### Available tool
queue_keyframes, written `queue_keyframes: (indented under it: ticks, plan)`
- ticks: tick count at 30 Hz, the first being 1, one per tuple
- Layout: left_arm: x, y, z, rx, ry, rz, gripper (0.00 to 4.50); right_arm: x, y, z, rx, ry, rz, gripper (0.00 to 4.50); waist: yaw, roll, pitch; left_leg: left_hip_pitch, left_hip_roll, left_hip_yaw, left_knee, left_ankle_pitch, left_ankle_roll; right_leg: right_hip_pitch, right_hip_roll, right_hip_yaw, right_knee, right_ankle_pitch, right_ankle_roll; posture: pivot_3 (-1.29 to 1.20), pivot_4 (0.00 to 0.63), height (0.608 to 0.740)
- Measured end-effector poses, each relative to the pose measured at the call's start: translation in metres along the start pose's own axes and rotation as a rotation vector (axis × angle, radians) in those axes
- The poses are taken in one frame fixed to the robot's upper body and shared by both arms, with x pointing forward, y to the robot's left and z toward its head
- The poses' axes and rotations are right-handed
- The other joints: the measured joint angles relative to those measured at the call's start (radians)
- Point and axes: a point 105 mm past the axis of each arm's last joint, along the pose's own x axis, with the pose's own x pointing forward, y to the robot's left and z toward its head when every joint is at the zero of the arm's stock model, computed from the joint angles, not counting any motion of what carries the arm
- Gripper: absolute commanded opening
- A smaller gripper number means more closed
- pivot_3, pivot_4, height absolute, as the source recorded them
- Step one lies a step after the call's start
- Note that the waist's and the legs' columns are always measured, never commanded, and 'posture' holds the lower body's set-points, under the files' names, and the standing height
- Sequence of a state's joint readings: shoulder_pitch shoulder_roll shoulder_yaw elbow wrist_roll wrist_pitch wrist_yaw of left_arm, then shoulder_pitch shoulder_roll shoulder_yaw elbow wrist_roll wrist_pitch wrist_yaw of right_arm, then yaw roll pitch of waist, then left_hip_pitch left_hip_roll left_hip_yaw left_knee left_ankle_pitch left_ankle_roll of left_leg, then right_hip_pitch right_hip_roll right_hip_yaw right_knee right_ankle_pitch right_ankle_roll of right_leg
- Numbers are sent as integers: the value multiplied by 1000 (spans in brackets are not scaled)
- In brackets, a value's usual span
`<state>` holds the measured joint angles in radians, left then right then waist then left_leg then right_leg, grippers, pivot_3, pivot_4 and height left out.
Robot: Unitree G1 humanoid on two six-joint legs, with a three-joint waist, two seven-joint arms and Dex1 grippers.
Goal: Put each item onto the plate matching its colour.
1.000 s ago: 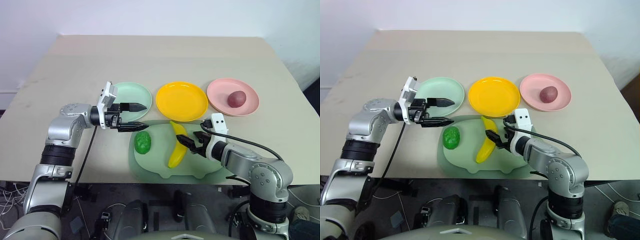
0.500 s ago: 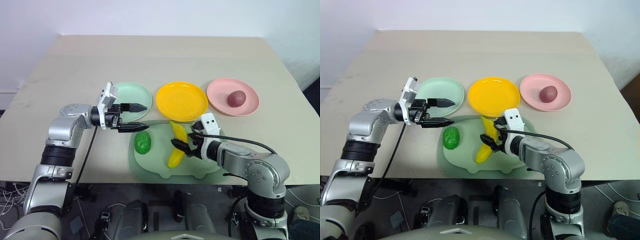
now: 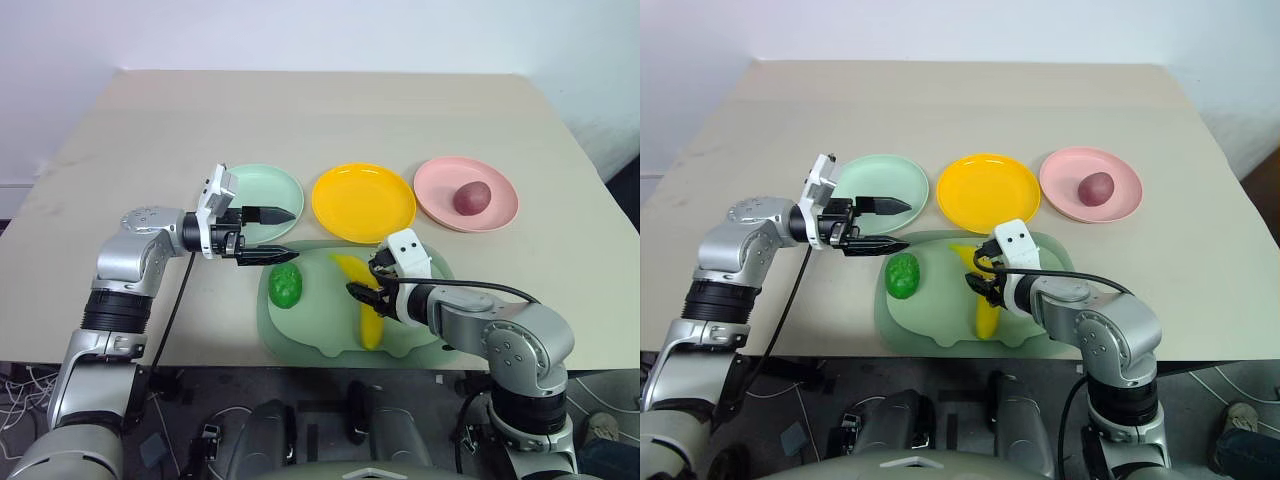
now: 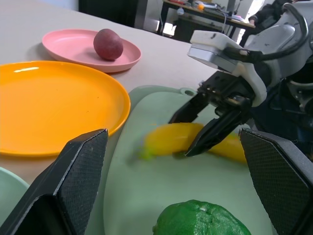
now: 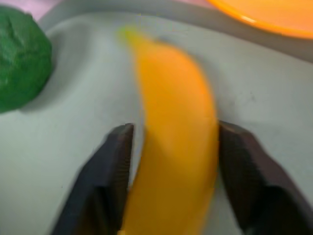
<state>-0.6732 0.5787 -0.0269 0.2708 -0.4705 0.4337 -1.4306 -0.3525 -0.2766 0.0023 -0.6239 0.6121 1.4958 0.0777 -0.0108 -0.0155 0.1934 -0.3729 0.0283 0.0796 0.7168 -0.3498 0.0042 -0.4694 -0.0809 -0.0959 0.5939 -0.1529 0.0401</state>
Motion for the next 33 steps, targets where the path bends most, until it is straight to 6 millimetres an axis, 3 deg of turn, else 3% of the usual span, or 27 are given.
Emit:
queue_keyframes:
  ticks: [11,16,20,23,26,33]
  plan:
    - [0,0,0,0,0,-2,4500,-14,-4,1,-61,-24,119,1735,0,0,0,0,0,0,0,0,0,0,0,0,-1,0,0,0,150,740]
    - [0,0,0,-2,0,-2,4500,-33,12,39,-38,-255,369,1735,0,0,0,0,0,0,0,0,0,0,0,0,-1,0,0,0,150,740]
    - [0,0,0,-3,-1,-3,4500,-37,6,71,19,-414,427,1735,0,0,0,0,0,0,0,0,0,0,0,0,0,0,0,0,150,740]
    - [0,0,-1,-5,-1,-1,4500,-22,-19,95,125,-498,319,1735,-1,0,0,0,0,1,0,0,0,0,0,0,0,0,0,0,150,740]
    - [0,1,-1,-6,-1,1,4500,-5,-44,102,228,-502,208,1735,0,0,0,0,0,1,0,0,0,0,0,0,0,0,0,0,150,740]
    - [-1,1,-1,-16,1,4,4500,15,-61,110,304,-494,114,1735,-3,0,0,0,0,1,0,0,0,-1,0,0,0,0,0,0,150,740]
